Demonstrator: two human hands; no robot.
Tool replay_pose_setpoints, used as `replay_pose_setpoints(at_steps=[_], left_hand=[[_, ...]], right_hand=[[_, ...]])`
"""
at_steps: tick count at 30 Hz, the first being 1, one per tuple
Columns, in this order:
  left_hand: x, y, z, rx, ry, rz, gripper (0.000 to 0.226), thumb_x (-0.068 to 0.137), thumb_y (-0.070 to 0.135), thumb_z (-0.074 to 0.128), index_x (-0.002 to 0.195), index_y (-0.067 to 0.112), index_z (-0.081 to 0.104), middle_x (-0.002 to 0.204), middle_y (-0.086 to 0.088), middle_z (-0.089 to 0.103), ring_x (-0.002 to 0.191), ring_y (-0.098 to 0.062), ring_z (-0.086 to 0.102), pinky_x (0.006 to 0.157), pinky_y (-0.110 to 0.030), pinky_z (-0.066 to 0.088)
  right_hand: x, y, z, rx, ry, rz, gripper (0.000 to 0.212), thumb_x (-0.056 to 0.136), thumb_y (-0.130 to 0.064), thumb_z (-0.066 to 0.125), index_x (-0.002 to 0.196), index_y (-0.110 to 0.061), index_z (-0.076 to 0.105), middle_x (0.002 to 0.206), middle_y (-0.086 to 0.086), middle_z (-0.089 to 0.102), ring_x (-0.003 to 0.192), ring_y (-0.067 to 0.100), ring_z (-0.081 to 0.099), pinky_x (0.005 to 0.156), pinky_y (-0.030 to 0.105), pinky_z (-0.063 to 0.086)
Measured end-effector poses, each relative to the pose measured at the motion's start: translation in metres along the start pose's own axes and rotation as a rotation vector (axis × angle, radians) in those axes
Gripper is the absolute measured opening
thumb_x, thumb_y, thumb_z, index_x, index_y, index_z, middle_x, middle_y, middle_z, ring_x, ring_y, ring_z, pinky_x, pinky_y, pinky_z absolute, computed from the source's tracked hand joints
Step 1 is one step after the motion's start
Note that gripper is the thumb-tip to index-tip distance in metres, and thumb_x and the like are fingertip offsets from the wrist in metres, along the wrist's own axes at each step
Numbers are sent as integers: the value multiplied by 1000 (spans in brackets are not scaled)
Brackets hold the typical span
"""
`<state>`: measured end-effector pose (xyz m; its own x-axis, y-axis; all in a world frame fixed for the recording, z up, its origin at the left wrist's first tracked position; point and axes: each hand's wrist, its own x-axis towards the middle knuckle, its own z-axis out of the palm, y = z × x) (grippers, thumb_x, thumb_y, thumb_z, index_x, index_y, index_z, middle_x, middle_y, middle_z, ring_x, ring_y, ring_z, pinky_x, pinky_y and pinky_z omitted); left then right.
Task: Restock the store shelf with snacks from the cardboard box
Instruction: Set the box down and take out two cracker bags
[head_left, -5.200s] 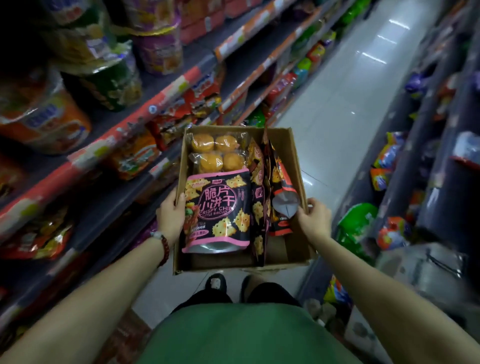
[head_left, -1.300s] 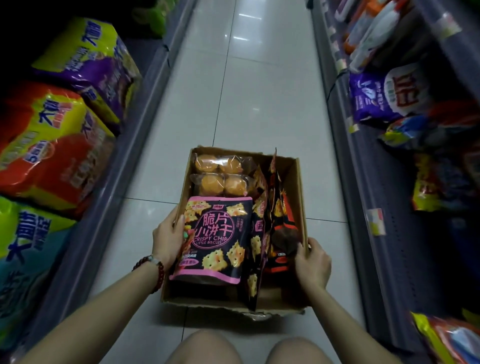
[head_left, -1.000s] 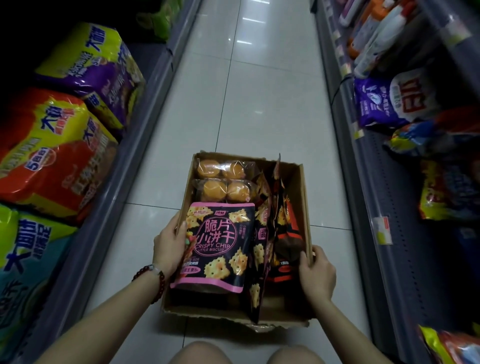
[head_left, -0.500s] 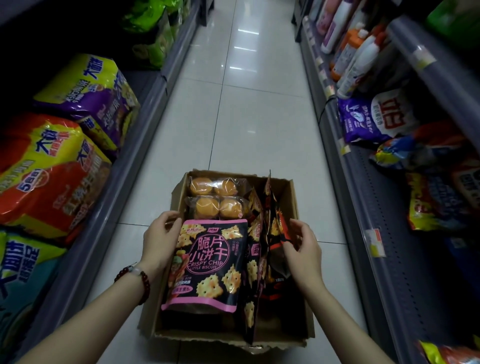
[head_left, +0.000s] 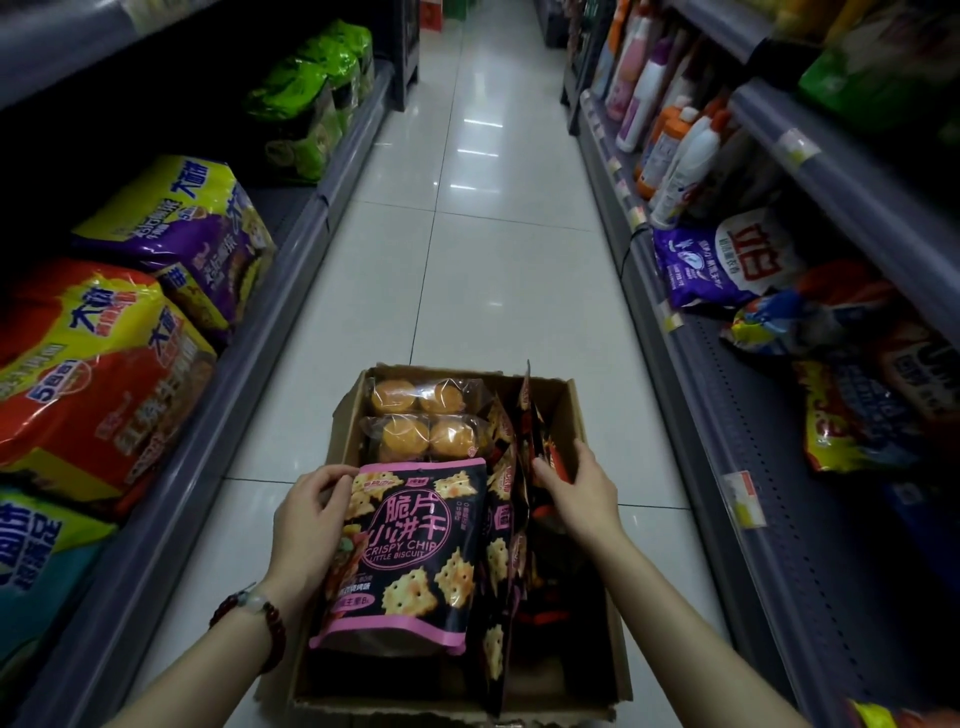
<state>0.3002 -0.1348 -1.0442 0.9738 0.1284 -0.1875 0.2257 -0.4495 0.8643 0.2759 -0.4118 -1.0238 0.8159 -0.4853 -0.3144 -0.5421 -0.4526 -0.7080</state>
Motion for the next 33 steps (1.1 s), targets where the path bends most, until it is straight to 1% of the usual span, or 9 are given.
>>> replay_pose_setpoints(at_steps=[5, 9, 13, 16, 19, 22, 28, 30, 33], left_hand=[[-9, 2, 1, -22, 7, -17, 21, 99, 29, 47, 106, 20, 65, 106, 1, 65, 90, -11, 64, 66, -24, 51], [-14, -2, 0, -4, 12, -14, 20, 98, 28, 48, 105, 21, 65, 107, 0, 66, 93, -14, 64, 73, -30, 54], [-20, 2, 0, -18, 24, -11, 19, 99, 23, 48, 104, 19, 66, 105, 1, 66, 94, -13, 63, 68, -23, 49], [-25, 9, -1, -30, 33, -4, 19, 99, 19, 47, 102, 17, 66, 99, 4, 64, 89, -6, 60, 64, -18, 45], [-28, 11, -3, -38, 45, 4, 19, 99, 16, 47, 98, 18, 66, 94, 8, 63, 88, -2, 58, 64, -17, 42], [-29, 11, -3, -33, 55, 11, 21, 99, 15, 45, 98, 16, 66, 94, 5, 65, 86, -2, 58, 63, -17, 43], [-29, 12, 4, 45, 115, 65, 21, 99, 14, 45, 106, 14, 65, 104, 0, 65, 88, -7, 59, 61, -12, 42], [-29, 14, 9, 73, 120, 104, 21, 99, 14, 46, 109, 14, 64, 107, 1, 62, 89, -4, 57, 60, -10, 44], [-27, 14, 15, 69, 54, 100, 24, 99, 19, 46, 117, 18, 61, 114, 2, 60, 97, -5, 58, 71, -14, 48]], right_hand=[[-6, -3, -5, -8, -24, -26, 77, 90, -41, 62, 152, -13, 25, 153, 8, 37, 139, 26, 37, 110, 37, 35], [2, -18, 2, -126, 1, -10, 57, 94, -25, 54, 144, -7, 35, 141, 13, 50, 128, 30, 48, 101, 36, 42], [6, -27, 12, -264, 25, 66, 50, 97, -32, 45, 138, -4, 36, 130, 16, 55, 118, 33, 54, 91, 40, 47], [8, -22, 10, -307, 30, 92, 41, 100, -37, 40, 128, -7, 48, 123, 15, 59, 112, 33, 57, 84, 36, 46], [8, -10, 3, -221, 46, 64, 39, 102, -34, 37, 124, -10, 58, 120, 16, 63, 109, 34, 58, 86, 36, 46], [-5, 4, -5, -89, 121, -46, 41, 102, -30, 38, 136, -11, 52, 127, 14, 62, 118, 32, 56, 95, 36, 45], [-36, 15, -16, 156, 270, -200, 39, 102, -21, 40, 140, -14, 48, 129, -2, 60, 118, 13, 54, 96, 21, 37], [-41, 21, -17, 217, 312, -193, 40, 103, -22, 39, 141, -14, 46, 128, -1, 60, 118, 16, 55, 99, 27, 41], [-45, 32, -21, 252, 361, -204, 39, 103, -24, 39, 140, -16, 46, 124, 2, 62, 112, 20, 59, 96, 42, 49]])
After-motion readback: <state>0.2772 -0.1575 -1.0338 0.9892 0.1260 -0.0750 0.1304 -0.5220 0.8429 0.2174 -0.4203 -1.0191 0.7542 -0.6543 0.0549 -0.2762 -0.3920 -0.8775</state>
